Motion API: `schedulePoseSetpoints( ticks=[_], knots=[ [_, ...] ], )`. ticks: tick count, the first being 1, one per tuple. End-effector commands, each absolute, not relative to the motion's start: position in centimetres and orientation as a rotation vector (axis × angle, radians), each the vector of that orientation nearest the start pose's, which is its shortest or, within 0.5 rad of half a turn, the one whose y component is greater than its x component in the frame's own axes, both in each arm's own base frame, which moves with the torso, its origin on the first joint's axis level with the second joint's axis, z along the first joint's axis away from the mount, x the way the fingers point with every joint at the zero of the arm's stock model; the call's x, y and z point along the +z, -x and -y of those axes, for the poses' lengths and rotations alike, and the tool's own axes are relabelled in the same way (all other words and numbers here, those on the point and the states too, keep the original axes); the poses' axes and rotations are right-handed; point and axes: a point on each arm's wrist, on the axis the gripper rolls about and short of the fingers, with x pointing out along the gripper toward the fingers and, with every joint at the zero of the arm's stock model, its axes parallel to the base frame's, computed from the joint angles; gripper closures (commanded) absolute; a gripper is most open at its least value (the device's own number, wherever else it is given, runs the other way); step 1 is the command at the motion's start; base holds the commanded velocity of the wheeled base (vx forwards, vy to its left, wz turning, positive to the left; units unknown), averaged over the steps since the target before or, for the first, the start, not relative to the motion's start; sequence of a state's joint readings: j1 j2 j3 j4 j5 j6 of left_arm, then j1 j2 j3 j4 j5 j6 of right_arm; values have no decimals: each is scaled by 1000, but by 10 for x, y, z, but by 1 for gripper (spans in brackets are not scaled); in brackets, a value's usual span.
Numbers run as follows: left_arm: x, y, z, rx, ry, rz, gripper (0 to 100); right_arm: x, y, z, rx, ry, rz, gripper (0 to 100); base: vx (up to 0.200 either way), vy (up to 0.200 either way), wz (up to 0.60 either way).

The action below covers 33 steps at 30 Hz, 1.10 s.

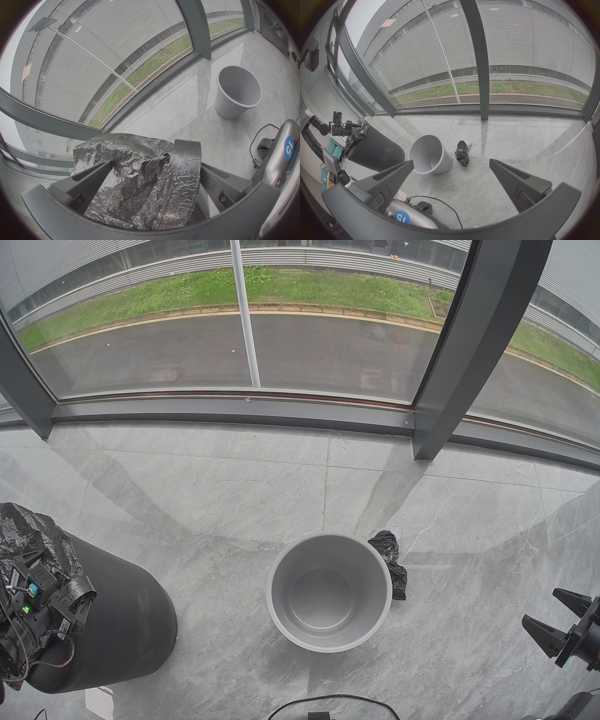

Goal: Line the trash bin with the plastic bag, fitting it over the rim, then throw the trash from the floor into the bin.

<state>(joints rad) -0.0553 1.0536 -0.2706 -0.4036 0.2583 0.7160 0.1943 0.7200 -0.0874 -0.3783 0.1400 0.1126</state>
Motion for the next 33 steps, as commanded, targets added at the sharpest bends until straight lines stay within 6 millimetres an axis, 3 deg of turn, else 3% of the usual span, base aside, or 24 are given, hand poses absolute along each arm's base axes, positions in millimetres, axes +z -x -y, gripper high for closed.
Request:
schedulePoseSetpoints(
  ticks=[1,10,11,24,29,33],
  knots=[
    [153,-126,1,64,-762,-442,0,130,-57,-14,318,-103,-271,0,0,0,0],
    [153,-136,1,98,-734,-386,0,130,-57,-14,318,-103,-269,0,0,0,0],
    [153,-137,1,99,-730,-384,100,130,-57,-14,320,-104,-270,0,0,0,0],
    [149,-136,0,104,-720,-398,100,133,-58,-15,321,-102,-259,0,0,0,0],
    [155,-139,-1,123,-662,-371,100,148,-65,-16,323,-100,-226,0,0,0,0],
    [171,-152,0,124,-494,-285,100,173,-92,-22,329,-86,-228,0,0,0,0]
  ],
)
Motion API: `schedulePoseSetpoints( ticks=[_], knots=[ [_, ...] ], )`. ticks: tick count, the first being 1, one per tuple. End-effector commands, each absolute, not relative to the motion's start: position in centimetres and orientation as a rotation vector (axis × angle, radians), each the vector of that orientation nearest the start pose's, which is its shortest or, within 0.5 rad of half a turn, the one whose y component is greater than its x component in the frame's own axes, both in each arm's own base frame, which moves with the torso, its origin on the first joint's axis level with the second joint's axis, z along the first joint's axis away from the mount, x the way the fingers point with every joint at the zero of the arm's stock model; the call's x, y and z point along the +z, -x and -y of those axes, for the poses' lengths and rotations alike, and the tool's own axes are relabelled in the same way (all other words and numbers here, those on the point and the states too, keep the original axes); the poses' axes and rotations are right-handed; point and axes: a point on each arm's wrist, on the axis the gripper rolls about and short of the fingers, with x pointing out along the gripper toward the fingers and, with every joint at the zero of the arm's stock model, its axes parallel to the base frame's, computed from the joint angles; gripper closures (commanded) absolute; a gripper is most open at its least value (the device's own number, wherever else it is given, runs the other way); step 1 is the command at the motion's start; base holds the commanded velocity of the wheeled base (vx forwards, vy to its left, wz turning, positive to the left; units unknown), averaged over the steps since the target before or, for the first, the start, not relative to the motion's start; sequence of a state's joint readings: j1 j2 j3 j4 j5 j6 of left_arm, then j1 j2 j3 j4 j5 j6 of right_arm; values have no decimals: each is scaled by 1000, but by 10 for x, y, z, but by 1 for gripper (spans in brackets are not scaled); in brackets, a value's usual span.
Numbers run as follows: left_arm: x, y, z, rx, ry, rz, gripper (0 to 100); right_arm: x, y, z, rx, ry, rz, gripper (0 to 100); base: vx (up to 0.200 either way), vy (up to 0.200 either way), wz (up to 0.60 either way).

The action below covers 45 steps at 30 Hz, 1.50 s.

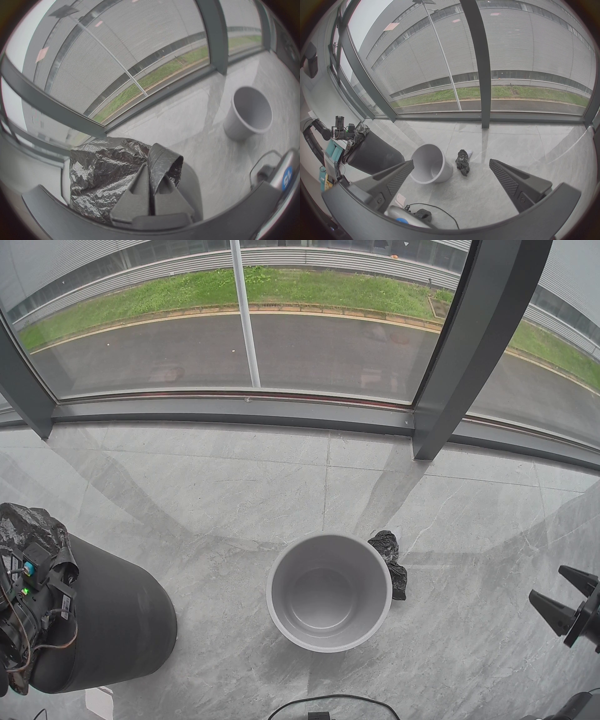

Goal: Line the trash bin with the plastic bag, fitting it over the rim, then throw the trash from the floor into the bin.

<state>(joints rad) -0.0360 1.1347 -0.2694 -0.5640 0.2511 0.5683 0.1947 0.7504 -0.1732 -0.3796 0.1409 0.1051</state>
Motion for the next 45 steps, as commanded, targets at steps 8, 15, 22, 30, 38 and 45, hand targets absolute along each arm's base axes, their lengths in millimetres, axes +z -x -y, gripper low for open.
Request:
schedulePoseSetpoints(
  ticks=[8,15,22,30,38,45],
  knots=[
    [218,-176,14,90,-35,-87,100,211,-158,-55,439,-50,-194,0,0,0,0],
    [261,-200,30,21,334,36,100,216,-197,-86,459,-76,-77,0,0,0,0],
    [293,-197,71,-189,556,45,100,197,-217,-130,505,-149,-66,0,0,0,0],
    [318,-173,90,-426,814,-132,100,183,-212,-152,582,-154,-120,0,0,0,0],
    [324,-177,95,-554,971,-238,100,175,-210,-164,617,-178,-162,0,0,0,0],
    [325,-184,105,-628,1083,-334,100,167,-207,-174,647,-164,-193,0,0,0,0]
  ],
)
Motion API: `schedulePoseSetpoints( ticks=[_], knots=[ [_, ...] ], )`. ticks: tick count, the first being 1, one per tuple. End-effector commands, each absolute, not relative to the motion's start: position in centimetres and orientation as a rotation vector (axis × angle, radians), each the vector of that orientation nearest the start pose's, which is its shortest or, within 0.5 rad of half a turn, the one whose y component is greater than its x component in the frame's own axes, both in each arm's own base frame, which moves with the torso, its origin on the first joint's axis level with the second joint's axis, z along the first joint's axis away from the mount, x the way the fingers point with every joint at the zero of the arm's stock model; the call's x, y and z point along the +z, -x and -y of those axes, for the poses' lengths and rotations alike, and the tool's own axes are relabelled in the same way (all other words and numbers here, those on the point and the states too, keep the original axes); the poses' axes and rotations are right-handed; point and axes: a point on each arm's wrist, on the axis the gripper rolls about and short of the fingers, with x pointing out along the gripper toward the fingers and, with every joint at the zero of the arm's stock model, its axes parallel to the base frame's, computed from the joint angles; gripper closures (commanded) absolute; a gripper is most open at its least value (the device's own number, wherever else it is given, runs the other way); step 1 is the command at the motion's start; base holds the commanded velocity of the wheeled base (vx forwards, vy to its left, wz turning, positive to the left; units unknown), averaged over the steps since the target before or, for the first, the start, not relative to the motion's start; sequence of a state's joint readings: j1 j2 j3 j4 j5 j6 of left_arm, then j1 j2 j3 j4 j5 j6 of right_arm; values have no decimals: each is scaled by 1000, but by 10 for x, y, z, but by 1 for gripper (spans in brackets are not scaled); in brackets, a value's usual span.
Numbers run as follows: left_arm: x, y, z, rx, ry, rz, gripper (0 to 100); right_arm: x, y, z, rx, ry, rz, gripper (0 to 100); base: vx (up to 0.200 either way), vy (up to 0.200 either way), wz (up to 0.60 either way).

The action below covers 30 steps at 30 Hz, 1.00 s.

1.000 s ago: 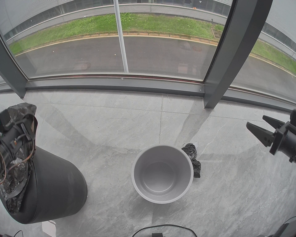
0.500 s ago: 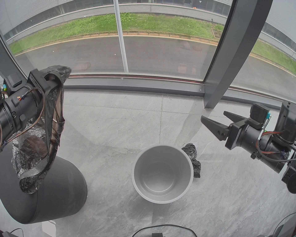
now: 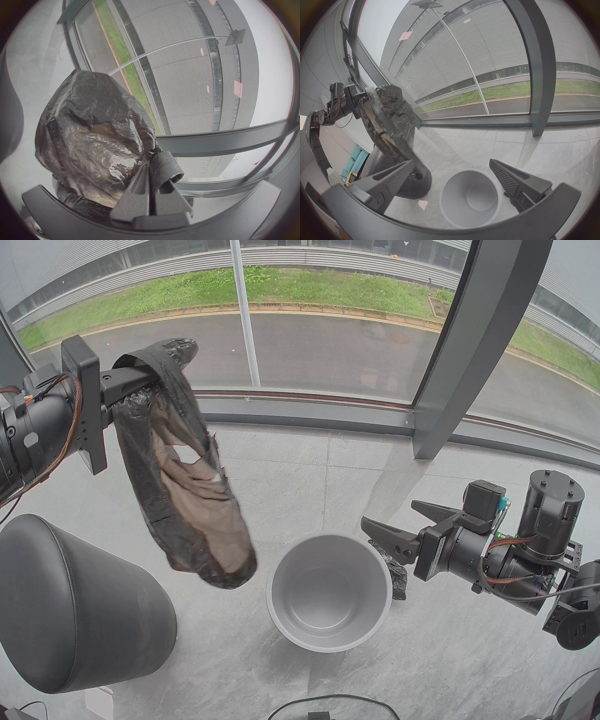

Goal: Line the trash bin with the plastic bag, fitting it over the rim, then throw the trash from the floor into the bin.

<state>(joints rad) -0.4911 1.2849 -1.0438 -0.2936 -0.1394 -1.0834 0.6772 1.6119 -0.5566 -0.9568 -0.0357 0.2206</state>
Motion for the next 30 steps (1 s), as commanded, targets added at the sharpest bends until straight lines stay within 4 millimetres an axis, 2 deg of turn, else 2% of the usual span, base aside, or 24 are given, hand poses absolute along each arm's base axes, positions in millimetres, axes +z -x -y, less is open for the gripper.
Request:
schedulePoseSetpoints(
  ticks=[1,5,7,14,19,30],
  knots=[
    [324,-184,106,-645,1096,-352,100,165,-206,-176,654,-162,-198,0,0,0,0],
    [324,-184,107,-669,1108,-377,100,163,-205,-180,670,-162,-190,0,0,0,0],
    [325,-181,112,-709,1121,-403,100,155,-205,-187,678,-163,-180,0,0,0,0],
    [323,-167,133,-834,1106,-484,100,114,-205,-228,700,-141,-200,0,0,0,0],
    [326,-162,138,-869,1102,-495,100,92,-204,-244,707,-131,-195,0,0,0,0],
    [324,-156,150,-937,1093,-506,100,88,-202,-249,716,-129,-198,0,0,0,0]
  ],
)
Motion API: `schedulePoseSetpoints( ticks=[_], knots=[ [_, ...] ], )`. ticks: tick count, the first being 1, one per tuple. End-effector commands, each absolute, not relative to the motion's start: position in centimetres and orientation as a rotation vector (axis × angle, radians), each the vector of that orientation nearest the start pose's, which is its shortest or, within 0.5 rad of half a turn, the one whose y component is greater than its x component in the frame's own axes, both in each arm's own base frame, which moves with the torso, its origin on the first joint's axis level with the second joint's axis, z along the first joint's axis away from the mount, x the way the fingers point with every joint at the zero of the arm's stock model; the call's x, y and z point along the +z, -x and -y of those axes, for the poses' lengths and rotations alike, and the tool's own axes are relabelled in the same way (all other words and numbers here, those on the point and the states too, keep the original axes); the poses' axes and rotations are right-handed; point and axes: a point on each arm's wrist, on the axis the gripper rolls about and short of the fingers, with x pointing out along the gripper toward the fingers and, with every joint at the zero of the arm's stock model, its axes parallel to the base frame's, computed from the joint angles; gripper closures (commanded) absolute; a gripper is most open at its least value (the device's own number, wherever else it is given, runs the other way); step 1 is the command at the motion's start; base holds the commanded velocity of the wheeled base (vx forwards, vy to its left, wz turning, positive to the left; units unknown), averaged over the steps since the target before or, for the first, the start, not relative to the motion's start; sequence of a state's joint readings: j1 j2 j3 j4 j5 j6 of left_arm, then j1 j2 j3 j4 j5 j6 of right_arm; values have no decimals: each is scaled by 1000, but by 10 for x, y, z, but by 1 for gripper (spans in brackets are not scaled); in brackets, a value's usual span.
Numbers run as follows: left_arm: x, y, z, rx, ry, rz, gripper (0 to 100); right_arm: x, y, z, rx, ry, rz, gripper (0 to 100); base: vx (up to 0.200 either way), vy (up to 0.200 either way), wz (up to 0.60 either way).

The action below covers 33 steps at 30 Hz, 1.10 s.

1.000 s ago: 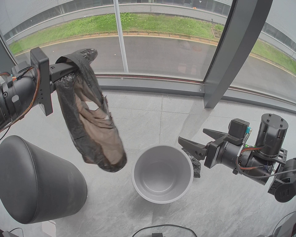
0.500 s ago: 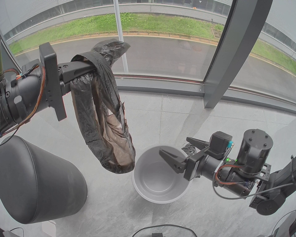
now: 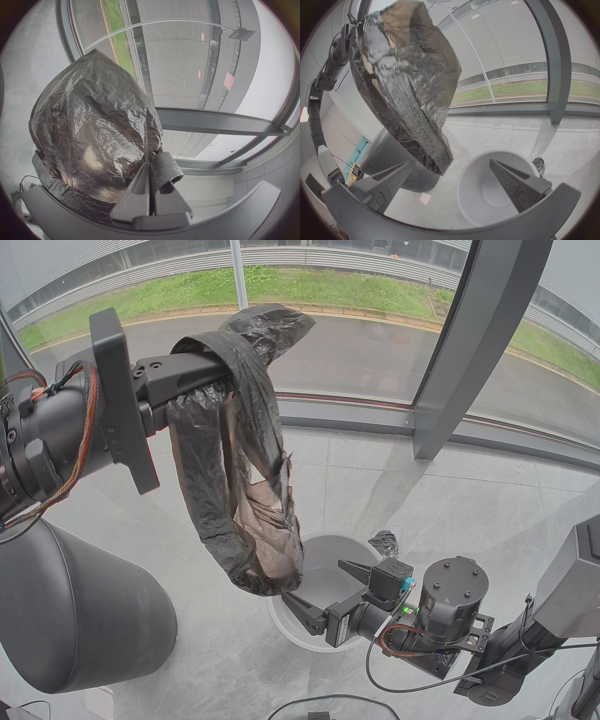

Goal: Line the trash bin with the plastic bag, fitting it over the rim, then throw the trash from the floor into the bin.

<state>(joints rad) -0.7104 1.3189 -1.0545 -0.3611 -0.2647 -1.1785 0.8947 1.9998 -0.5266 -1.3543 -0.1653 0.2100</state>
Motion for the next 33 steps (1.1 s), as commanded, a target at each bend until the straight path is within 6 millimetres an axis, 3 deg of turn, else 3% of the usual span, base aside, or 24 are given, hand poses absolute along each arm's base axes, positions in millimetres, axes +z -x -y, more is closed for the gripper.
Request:
schedulePoseSetpoints(
  ticks=[1,10,17,33],
  knots=[
    [324,-156,151,-940,1091,-507,100,88,-202,-249,716,-129,-196,0,0,0,0],
    [323,-153,151,-950,1091,-520,100,92,-216,-263,630,-181,-101,0,0,0,0],
    [324,-151,151,-958,1091,-519,100,71,-227,-276,590,-176,-93,0,0,0,0],
    [323,-152,152,-956,1090,-522,100,59,-234,-284,535,-170,-95,0,0,0,0]
  ],
)
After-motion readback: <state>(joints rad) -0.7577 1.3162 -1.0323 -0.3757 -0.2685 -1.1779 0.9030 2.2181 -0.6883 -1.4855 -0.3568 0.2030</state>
